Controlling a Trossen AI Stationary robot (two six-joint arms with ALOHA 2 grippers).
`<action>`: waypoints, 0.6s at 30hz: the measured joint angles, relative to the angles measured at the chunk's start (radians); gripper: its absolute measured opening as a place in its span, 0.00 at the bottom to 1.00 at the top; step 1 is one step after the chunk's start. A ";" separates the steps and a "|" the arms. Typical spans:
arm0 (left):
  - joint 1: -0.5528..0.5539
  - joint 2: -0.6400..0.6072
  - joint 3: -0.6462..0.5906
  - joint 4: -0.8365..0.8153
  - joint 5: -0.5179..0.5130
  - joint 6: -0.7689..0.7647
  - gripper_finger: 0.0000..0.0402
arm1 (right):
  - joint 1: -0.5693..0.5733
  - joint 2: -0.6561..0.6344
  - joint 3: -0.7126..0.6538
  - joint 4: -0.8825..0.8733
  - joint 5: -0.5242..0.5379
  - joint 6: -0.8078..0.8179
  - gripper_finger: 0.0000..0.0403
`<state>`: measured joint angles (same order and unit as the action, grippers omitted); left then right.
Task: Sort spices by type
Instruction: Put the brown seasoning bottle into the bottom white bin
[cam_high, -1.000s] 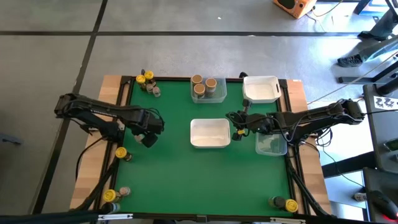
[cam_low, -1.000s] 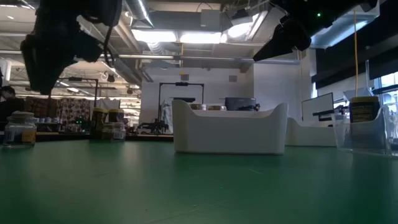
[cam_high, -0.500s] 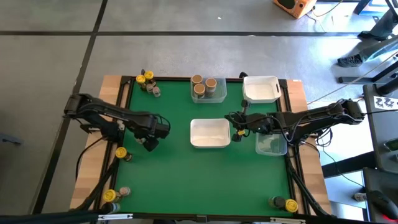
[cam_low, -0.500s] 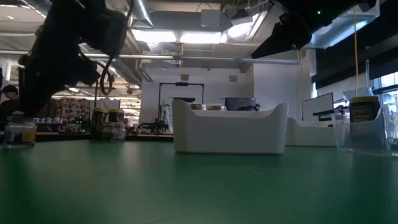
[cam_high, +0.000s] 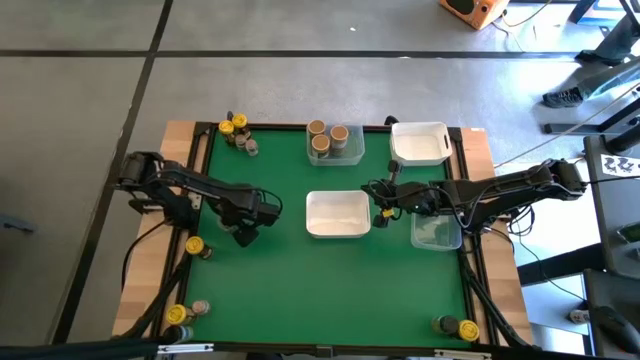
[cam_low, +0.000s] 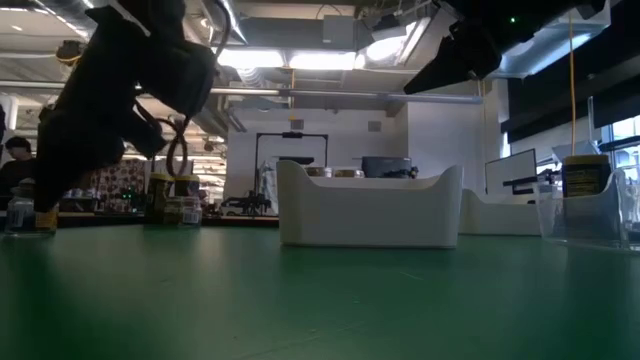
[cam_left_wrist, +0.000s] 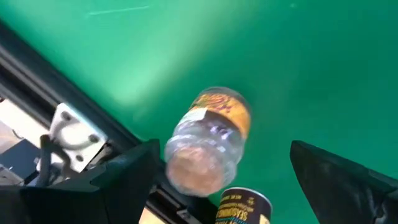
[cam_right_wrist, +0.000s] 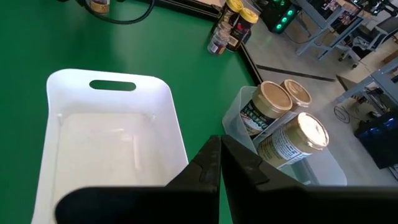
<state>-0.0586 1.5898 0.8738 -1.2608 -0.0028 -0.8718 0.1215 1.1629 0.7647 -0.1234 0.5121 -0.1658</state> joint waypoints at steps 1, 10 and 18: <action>0.000 0.009 0.000 0.006 0.003 0.007 0.89 | 0.000 0.000 0.000 0.000 0.000 0.000 0.04; 0.000 0.077 0.000 -0.004 0.068 0.049 0.89 | 0.000 0.000 0.000 -0.001 0.000 0.000 0.04; 0.000 0.074 0.000 -0.011 0.092 0.088 0.73 | 0.000 0.000 0.000 -0.005 -0.001 0.000 0.04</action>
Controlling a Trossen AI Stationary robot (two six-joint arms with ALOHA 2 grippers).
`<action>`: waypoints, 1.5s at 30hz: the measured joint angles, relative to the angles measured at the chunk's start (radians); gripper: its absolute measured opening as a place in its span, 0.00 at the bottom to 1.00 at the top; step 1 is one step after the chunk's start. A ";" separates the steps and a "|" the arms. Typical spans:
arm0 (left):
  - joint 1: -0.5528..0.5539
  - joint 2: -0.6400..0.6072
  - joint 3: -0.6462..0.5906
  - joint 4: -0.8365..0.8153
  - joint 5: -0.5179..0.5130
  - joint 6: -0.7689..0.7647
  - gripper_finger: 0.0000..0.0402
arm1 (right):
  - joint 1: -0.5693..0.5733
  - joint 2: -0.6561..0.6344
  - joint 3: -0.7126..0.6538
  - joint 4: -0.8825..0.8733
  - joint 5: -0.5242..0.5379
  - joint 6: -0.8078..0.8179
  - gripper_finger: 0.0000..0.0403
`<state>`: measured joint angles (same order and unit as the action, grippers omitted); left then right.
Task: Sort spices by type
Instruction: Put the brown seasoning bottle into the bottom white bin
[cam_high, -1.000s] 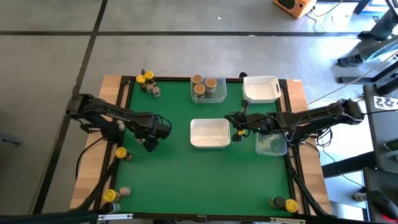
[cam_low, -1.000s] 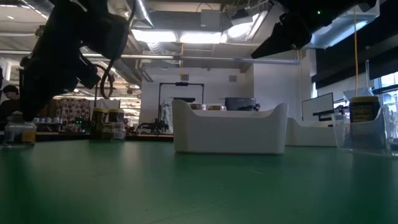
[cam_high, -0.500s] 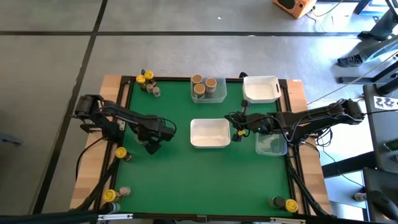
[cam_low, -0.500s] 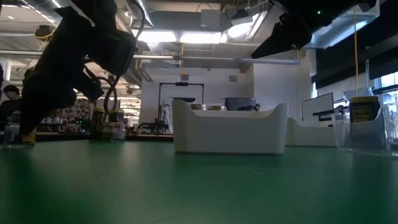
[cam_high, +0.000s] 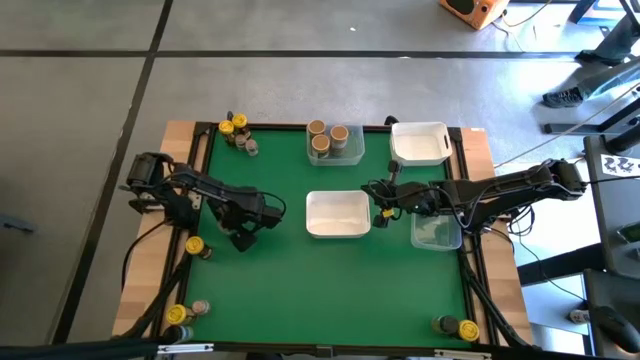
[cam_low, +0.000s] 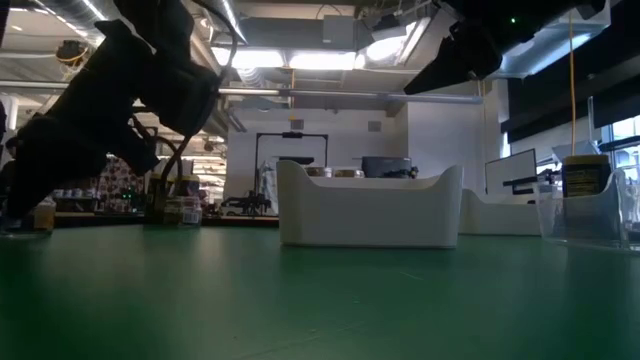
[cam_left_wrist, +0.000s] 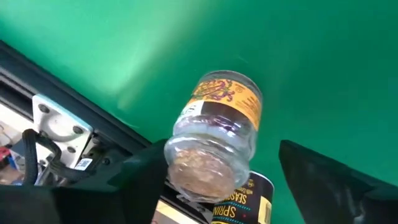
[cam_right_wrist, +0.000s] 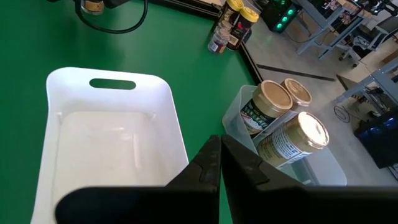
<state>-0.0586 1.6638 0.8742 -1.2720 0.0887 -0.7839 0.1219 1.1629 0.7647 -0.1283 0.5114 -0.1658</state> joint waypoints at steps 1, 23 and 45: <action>0.000 0.000 0.000 0.001 0.001 0.006 0.70 | 0.000 0.000 0.000 0.000 0.000 0.000 0.04; -0.053 -0.001 0.029 -0.001 -0.011 0.059 0.44 | 0.000 0.000 0.000 0.000 0.000 0.000 0.04; -0.106 -0.001 0.461 -0.009 -0.139 0.112 0.44 | 0.000 0.000 0.000 0.004 -0.021 0.001 0.04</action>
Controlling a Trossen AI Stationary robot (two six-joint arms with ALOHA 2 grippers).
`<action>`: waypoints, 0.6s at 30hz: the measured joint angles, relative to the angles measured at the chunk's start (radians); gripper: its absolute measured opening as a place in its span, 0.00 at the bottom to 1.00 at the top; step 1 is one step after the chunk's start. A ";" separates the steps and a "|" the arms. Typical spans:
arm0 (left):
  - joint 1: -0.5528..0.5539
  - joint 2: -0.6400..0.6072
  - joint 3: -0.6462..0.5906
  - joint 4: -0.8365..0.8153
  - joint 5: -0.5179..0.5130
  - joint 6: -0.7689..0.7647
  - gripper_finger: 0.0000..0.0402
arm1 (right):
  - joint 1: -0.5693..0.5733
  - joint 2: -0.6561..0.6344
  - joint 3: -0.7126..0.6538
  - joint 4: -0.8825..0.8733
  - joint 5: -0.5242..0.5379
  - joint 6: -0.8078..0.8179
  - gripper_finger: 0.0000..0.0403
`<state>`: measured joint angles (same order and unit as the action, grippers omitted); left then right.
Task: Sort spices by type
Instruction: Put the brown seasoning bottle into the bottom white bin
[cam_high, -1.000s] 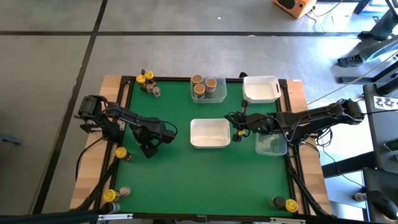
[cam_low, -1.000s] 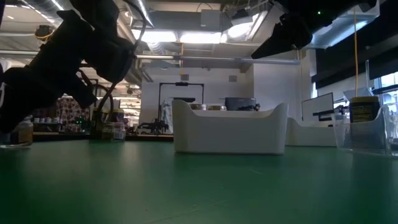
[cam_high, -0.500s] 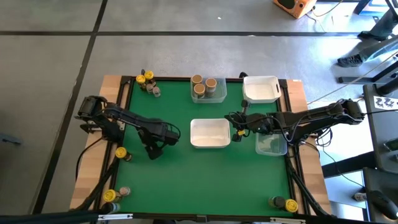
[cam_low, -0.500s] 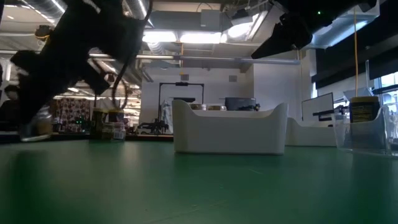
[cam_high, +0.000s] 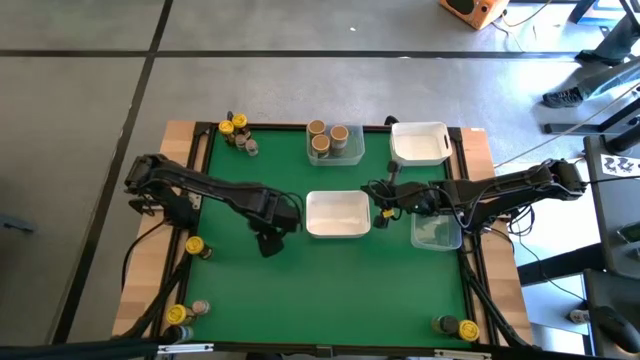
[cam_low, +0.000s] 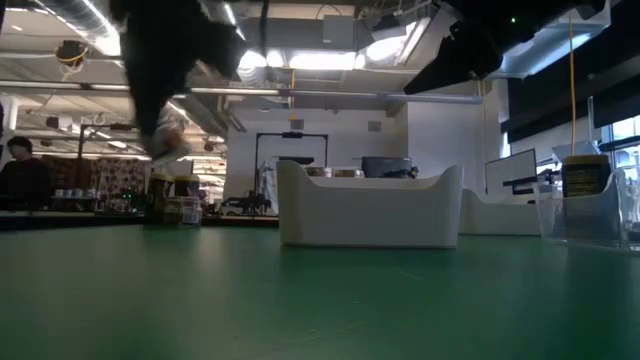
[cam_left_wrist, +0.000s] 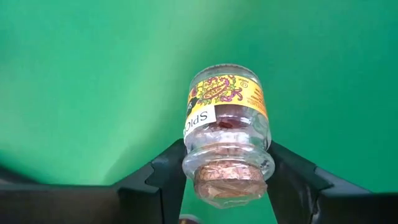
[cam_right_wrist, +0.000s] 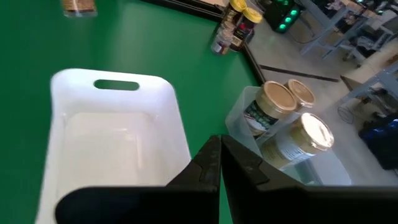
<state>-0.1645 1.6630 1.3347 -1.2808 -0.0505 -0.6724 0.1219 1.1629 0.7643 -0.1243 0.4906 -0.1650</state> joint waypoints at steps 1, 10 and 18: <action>-0.003 0.000 0.014 0.012 -0.007 0.001 0.44 | 0.000 0.000 0.000 0.001 -0.026 0.000 0.04; -0.038 0.000 0.043 0.183 -0.013 0.044 0.45 | 0.000 0.000 0.000 0.018 -0.282 -0.001 0.04; -0.053 0.000 0.043 0.367 -0.013 0.105 0.45 | 0.002 0.027 0.000 0.123 -0.465 0.007 0.04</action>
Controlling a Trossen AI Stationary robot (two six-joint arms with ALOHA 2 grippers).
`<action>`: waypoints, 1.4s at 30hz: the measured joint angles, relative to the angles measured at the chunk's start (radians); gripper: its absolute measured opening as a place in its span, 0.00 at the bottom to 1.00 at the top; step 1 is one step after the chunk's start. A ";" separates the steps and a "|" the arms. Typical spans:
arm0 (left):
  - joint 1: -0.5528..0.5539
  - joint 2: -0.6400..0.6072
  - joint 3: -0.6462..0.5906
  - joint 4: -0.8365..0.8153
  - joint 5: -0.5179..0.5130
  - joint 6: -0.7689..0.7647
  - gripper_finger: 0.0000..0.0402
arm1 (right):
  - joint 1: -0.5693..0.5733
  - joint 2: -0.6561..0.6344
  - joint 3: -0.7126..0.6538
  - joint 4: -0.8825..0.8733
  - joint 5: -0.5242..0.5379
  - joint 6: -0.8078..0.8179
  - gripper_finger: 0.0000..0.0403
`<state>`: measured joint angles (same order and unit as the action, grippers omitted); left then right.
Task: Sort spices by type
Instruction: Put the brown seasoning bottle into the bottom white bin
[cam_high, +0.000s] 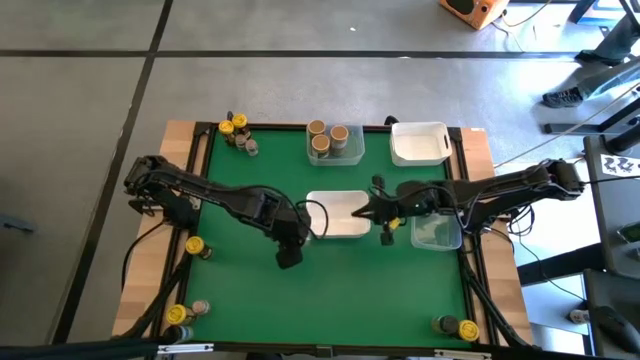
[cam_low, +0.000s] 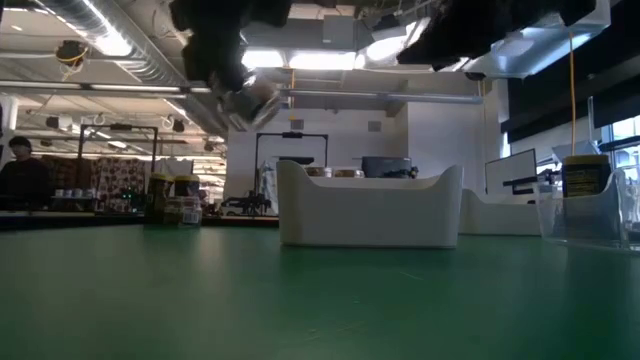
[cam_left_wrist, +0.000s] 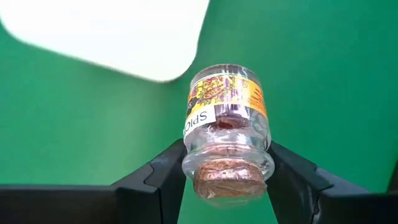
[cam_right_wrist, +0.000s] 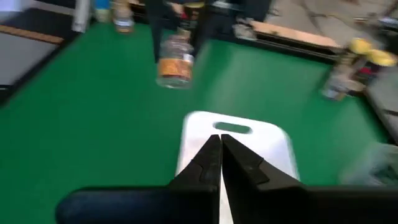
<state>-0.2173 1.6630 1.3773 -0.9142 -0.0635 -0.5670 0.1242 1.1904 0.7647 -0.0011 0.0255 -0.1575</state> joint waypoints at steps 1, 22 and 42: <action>0.000 0.000 0.000 0.027 0.000 0.012 0.45 | 0.000 0.016 0.000 0.017 -0.026 0.001 0.04; 0.001 0.043 -0.001 0.270 -0.041 0.129 0.45 | 0.072 0.335 0.002 0.464 -0.029 0.079 0.04; 0.027 0.040 0.000 0.338 -0.147 0.189 0.45 | 0.072 0.306 -0.001 0.292 0.121 0.072 0.04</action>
<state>-0.1905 1.7027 1.3778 -0.5764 -0.2108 -0.3783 0.1962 1.4968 0.7639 0.2911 0.1464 -0.0859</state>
